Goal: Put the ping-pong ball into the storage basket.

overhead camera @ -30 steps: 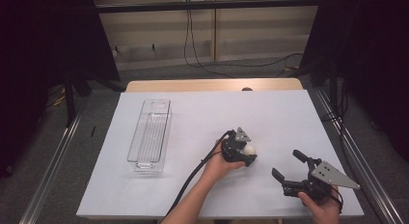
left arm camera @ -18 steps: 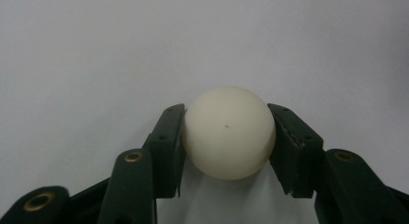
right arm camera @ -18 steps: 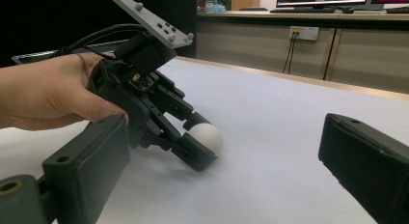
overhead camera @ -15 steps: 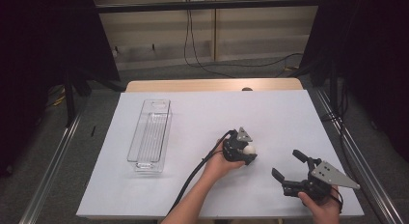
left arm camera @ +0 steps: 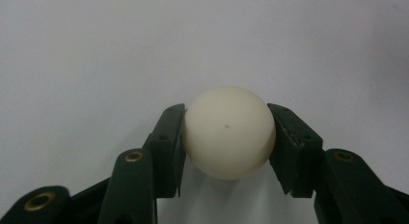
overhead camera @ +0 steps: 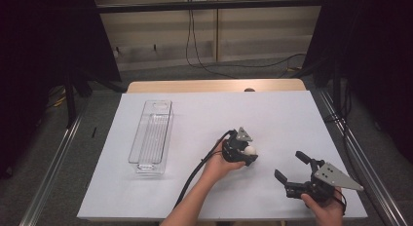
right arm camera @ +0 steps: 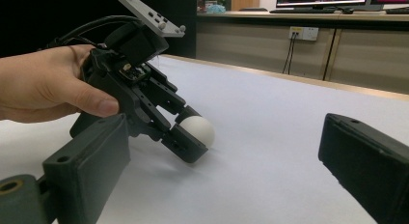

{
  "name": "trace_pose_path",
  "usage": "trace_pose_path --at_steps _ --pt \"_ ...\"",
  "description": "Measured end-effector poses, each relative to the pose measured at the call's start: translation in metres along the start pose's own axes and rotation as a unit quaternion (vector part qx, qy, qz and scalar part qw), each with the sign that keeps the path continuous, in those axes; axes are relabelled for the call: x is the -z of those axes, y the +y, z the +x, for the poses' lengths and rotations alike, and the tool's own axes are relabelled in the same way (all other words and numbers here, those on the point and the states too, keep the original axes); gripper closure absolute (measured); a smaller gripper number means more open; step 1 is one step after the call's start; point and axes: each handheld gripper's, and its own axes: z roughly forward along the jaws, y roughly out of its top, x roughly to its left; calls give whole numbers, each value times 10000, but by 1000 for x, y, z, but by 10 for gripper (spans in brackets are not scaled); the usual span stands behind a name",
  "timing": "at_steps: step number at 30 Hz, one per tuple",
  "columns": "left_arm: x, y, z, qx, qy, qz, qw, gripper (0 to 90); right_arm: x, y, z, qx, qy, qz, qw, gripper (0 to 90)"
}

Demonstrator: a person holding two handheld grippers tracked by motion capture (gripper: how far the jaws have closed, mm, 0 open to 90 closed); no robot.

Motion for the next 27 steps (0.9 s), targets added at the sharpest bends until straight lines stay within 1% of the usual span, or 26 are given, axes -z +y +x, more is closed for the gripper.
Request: trace_pose_path --at_steps 1,2,3,4,5,6,8,10,13,14,15,18,19,20,21,22,23,24,25,26,27 --pt "1 0 -1 59 19 -30 10000 511 0 0 0 -6 5 2 10000 34" --pt "2 0 0 28 -2 12 10000 512 0 0 0 -10 20 13 10000 34" --pt "3 0 0 52 -8 -28 10000 512 0 0 0 -9 15 13 10000 34" --pt "4 0 1 37 23 -20 10000 512 0 0 0 -15 18 13 10000 34" --pt "5 0 1 69 32 -54 10000 512 0 0 0 -17 21 15 10000 34" --pt "6 0 1 62 43 -23 10000 511 0 0 0 -19 23 14 10000 34" --pt "7 0 2 92 14 -97 9999 512 0 0 0 -15 21 8 10000 34" --pt "9 0 2 88 45 -89 9999 512 0 0 0 -12 -1 -6 10000 34" --pt "10 -1 2 138 18 -148 9998 512 -1 0 0 -11 1 -10 10000 34" --pt "12 -1 2 145 45 -76 9999 512 -1 0 0 -2 -1 -12 10000 34" --pt "12 -2 2 138 10 -148 9998 512 -1 0 0 6 -2 -9 10000 34" --pt "16 -1 3 142 70 -89 9998 512 -1 0 0 -12 2 2 10000 34" --pt "16 -2 3 181 59 -146 9997 512 -1 0 0 -10 15 1 10000 34" --pt "17 -2 3 178 30 -168 9997 512 -1 0 0 -9 16 0 10000 34" --pt "19 -1 3 178 83 -123 9997 512 -1 0 0 -9 16 -1 10000 34" --pt "19 -1 3 199 63 -192 9996 512 -1 0 0 -6 18 2 10000 34" --pt "21 -1 3 193 97 -148 9997 512 -1 0 0 -11 14 0 10000 34" --pt "21 -1 4 218 58 -185 9996 512 -1 0 0 -10 16 -1 10000 34" --pt "23 -1 4 183 95 -138 9997 512 -1 0 0 -12 3 -11 10000 34" --pt "23 -1 4 179 144 -150 9996 512 -1 0 1 -19 5 -7 10000 34" --pt "24 -1 5 178 114 -187 9996 512 -1 0 1 -19 1 -6 10000 34"
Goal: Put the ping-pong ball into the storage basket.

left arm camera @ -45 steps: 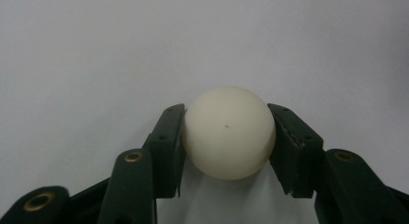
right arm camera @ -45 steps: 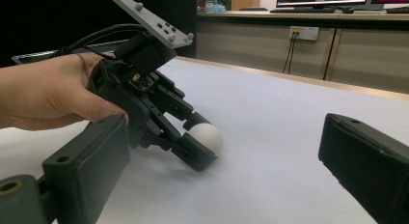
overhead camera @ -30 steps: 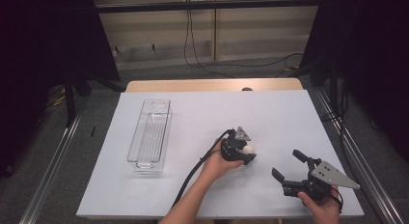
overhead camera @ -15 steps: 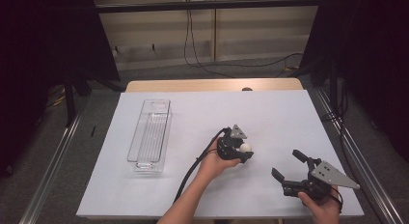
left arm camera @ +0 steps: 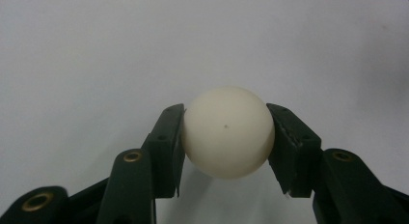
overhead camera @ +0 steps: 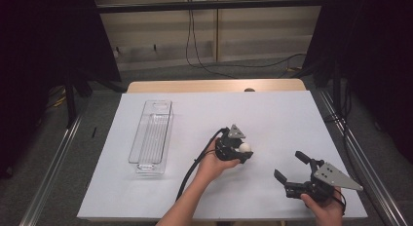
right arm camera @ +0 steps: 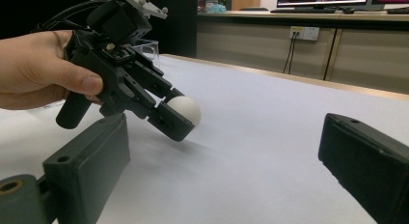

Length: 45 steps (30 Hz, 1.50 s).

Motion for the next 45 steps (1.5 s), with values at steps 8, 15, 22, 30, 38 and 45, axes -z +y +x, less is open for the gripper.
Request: trace_pose_path --at_steps 8,15,22,30,38,45 --pt "7 0 3 21 86 30 10000 512 0 0 0 19 -6 3 10000 34" --pt "13 -1 5 84 101 20 9999 512 0 0 0 5 -17 -5 10000 34" --pt "20 -3 9 180 175 -28 9997 512 0 0 0 17 33 36 10000 34" --pt "26 -2 8 242 199 -72 9995 512 0 0 0 10 24 38 10000 35" --pt "31 -5 10 310 204 -212 9991 512 0 -1 0 24 15 29 10000 35" --pt "36 -8 12 297 269 -140 9991 512 -1 -1 0 38 19 23 10000 35"
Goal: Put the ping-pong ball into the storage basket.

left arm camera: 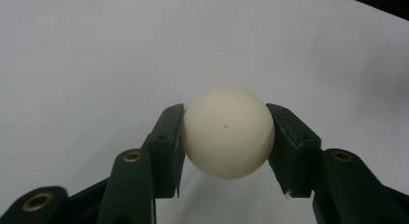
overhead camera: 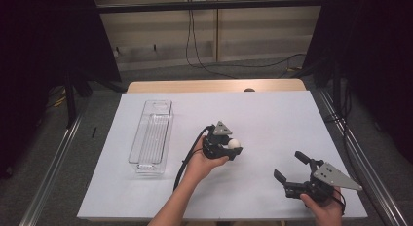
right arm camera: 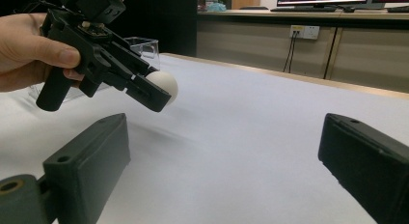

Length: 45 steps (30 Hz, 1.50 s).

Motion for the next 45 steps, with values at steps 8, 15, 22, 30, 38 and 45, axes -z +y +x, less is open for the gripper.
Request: trace_pose_path --at_steps 8,15,22,30,38,45 --pt "3 -4 4 58 48 -41 10000 512 0 0 0 6 3 0 10000 35" --pt "8 -5 6 78 100 -90 9999 512 0 0 0 0 5 -1 10000 35" --pt "13 -8 10 106 93 -141 9998 512 0 0 0 10 6 -8 10000 35" --pt "16 -14 14 210 155 -179 9995 512 0 0 0 6 -21 -10 10000 35" --pt "20 -15 15 153 183 -176 9996 512 1 0 -2 -8 -37 17 10000 35" --pt "24 -18 17 262 143 -238 9993 512 0 0 -1 7 -29 22 10000 35"
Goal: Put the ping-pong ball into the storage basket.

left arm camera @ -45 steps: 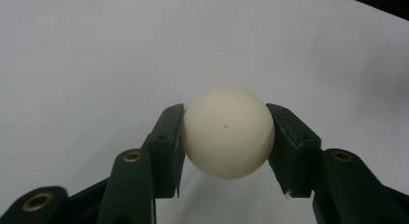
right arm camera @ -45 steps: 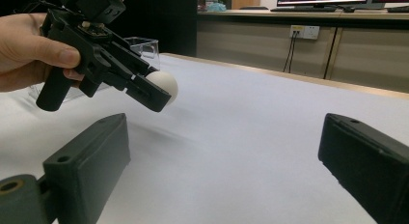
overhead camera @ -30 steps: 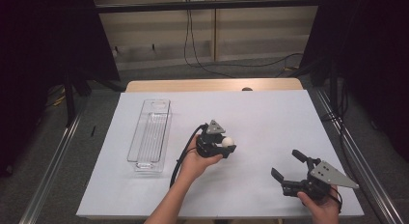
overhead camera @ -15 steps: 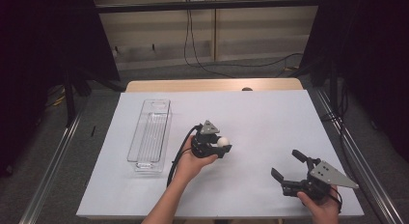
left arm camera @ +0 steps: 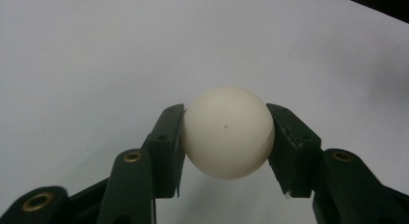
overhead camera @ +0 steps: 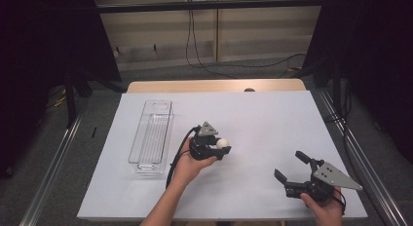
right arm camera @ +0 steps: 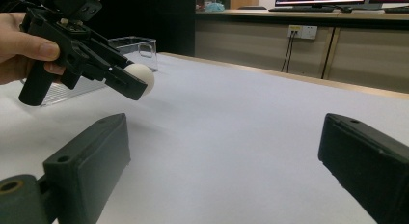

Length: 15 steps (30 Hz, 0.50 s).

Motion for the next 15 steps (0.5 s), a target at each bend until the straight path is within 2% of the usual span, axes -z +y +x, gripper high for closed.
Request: trace_pose_path --at_steps 5,6,7,11,15 --pt "5 -1 4 9 49 68 10000 512 1 0 0 19 -38 5 10000 35" --pt "5 -3 5 76 -7 -20 10000 512 1 0 0 -18 -75 -25 10000 35" --pt "6 -3 6 53 55 52 10000 512 1 0 -1 23 -41 -12 10000 35" --pt "8 -5 7 75 129 62 9999 512 0 0 -1 22 -54 -10 10000 35" --pt "9 -6 8 136 84 48 9999 512 0 0 0 27 -70 3 10000 35"
